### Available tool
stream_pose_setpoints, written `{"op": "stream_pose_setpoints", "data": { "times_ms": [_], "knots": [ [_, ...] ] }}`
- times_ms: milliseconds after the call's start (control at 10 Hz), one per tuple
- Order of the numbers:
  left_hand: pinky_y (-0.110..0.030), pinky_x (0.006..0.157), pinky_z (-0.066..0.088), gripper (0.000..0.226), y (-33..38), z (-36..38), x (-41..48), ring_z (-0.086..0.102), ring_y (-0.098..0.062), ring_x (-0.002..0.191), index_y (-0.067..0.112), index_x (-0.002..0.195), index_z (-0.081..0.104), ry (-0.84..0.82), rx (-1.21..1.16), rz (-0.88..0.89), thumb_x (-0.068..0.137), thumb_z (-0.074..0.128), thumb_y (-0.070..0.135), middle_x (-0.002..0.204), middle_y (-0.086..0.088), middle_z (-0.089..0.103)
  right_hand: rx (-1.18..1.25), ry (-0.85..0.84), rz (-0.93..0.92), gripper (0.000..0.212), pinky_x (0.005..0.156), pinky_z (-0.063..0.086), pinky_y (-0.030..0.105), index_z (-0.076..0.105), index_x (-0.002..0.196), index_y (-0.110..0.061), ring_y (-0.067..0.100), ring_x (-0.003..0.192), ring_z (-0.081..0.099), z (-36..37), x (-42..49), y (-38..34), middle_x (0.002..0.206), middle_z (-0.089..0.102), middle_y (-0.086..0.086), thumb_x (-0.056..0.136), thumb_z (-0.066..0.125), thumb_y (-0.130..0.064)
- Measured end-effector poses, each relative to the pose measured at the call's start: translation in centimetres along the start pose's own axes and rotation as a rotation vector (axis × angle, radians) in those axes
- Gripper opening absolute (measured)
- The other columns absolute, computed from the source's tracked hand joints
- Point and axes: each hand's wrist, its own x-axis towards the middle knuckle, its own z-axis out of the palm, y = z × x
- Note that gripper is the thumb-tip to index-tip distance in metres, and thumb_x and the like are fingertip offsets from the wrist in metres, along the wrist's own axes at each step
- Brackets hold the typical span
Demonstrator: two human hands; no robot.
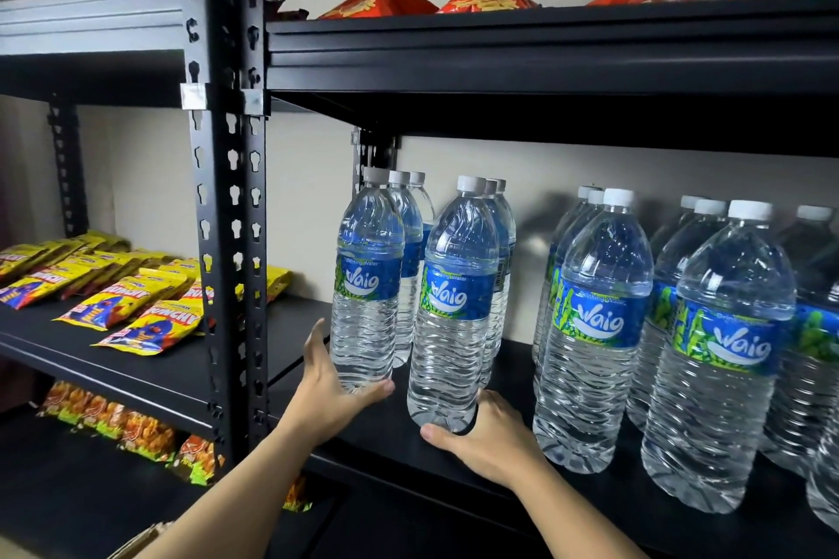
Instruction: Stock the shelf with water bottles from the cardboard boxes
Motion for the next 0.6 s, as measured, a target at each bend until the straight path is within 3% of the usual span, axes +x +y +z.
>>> {"op": "stream_pose_setpoints", "data": {
  "times_ms": [100, 200, 300, 400, 500, 600],
  "knots": [
    [-0.036, 0.095, 0.040, 0.039, 0.9, 1.2, -2.7, 0.045, -0.019, 0.112, 0.020, 0.111, 0.037, 0.286, 0.013, 0.117, 0.091, 0.066, 0.036, 0.120, 0.002, 0.029, 0.042, -0.012, 0.009, 0.099, 0.106, 0.039, 0.031, 0.051, 0.133, -0.029, 0.016, 0.130, 0.046, -0.2, -0.3, -0.4, 0.134, 0.051, -0.006, 0.053, 0.056, -0.087],
    [-0.047, 0.080, 0.046, 0.022, 0.6, 2.1, -4.3, 0.050, -0.032, 0.091, 0.021, 0.088, 0.037, 0.428, 0.084, 0.162, 0.095, 0.055, 0.012, 0.099, -0.008, 0.038, 0.060, -0.013, -0.006, 0.093, 0.105, 0.041, 0.031, 0.055, 0.131, -0.030, 0.017, 0.127, 0.049, -0.4, -0.6, -0.6, 0.130, 0.054, -0.007, 0.057, 0.057, -0.086],
    [-0.032, 0.068, 0.041, 0.020, -0.4, 3.0, -6.3, 0.049, -0.022, 0.075, 0.026, 0.083, 0.032, 0.369, 0.266, 0.322, 0.087, 0.051, 0.023, 0.084, 0.005, 0.037, -0.128, -0.069, -0.014, 0.092, 0.115, 0.028, 0.036, 0.040, 0.148, -0.016, 0.025, 0.140, 0.034, -0.3, -1.8, -1.0, 0.150, 0.040, 0.006, 0.081, 0.041, -0.080],
    [-0.027, 0.075, 0.040, 0.016, -0.5, 3.0, -6.7, 0.050, -0.016, 0.083, 0.026, 0.087, 0.043, 0.210, 0.404, 0.330, 0.087, 0.041, 0.041, 0.087, 0.010, 0.042, -0.239, -0.132, 0.024, 0.092, 0.121, 0.009, 0.039, 0.016, 0.155, -0.003, 0.023, 0.150, 0.010, -0.2, -2.5, -1.0, 0.163, 0.012, 0.013, 0.093, 0.024, -0.071],
    [-0.026, 0.099, 0.038, 0.052, -0.1, 2.6, -7.1, 0.045, -0.009, 0.116, 0.025, 0.123, 0.057, 0.020, 0.549, 0.346, 0.092, 0.029, 0.056, 0.118, 0.015, 0.050, -0.256, -0.101, -0.046, 0.091, 0.122, 0.003, 0.039, 0.008, 0.155, -0.001, 0.020, 0.152, 0.001, -0.4, -5.0, -0.6, 0.164, 0.004, 0.011, 0.094, 0.007, -0.069],
    [-0.028, 0.112, 0.030, 0.062, 1.1, 2.4, -7.3, 0.038, -0.010, 0.128, 0.024, 0.139, 0.051, -0.042, 0.561, 0.334, 0.095, 0.023, 0.057, 0.137, 0.014, 0.046, -0.280, -0.042, -0.088, 0.113, 0.122, 0.005, 0.036, 0.014, 0.156, -0.005, 0.017, 0.151, 0.006, -0.9, -6.6, -0.6, 0.164, 0.010, 0.008, 0.072, -0.018, -0.075]
  ]
}}
